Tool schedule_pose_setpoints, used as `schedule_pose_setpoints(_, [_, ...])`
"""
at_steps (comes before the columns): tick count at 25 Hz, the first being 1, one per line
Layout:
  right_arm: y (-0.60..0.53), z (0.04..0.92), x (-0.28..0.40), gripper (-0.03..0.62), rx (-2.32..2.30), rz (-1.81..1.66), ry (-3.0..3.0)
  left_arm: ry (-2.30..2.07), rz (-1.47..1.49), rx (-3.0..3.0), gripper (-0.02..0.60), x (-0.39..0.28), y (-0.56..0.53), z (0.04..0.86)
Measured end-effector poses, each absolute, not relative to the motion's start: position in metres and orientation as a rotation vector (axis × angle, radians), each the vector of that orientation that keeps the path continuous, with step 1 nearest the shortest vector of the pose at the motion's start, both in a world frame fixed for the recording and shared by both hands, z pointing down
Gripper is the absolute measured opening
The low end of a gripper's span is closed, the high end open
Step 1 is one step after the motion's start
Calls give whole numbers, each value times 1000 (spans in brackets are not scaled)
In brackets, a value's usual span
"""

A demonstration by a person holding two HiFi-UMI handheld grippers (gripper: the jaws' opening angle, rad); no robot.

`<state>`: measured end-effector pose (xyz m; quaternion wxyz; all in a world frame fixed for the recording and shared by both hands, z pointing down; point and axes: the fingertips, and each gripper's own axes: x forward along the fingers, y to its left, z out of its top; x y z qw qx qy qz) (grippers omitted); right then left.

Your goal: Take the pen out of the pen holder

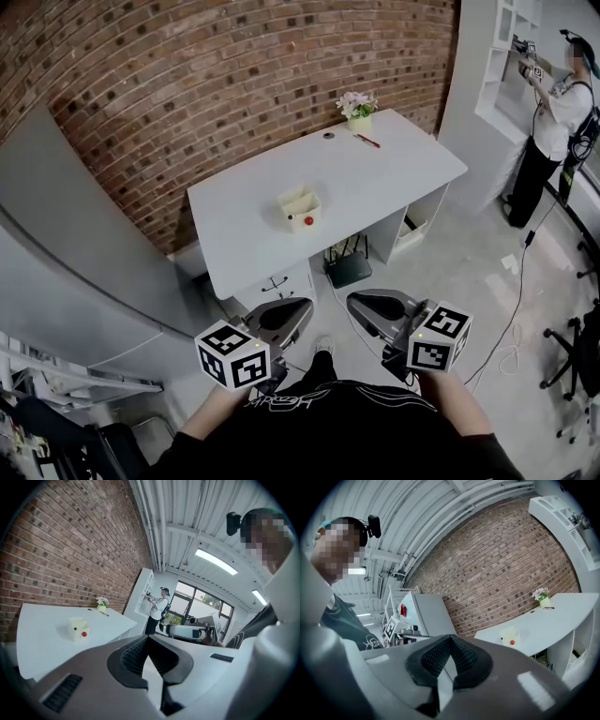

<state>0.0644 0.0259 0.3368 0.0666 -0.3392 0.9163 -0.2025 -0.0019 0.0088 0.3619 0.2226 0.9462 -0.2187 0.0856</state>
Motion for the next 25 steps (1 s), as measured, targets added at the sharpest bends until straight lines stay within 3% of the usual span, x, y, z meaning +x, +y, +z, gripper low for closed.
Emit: schedule_pose_setpoints(25, [-163, 373, 86, 3, -1107, -815, 2746, -581, 273, 2473, 3, 6, -179, 397])
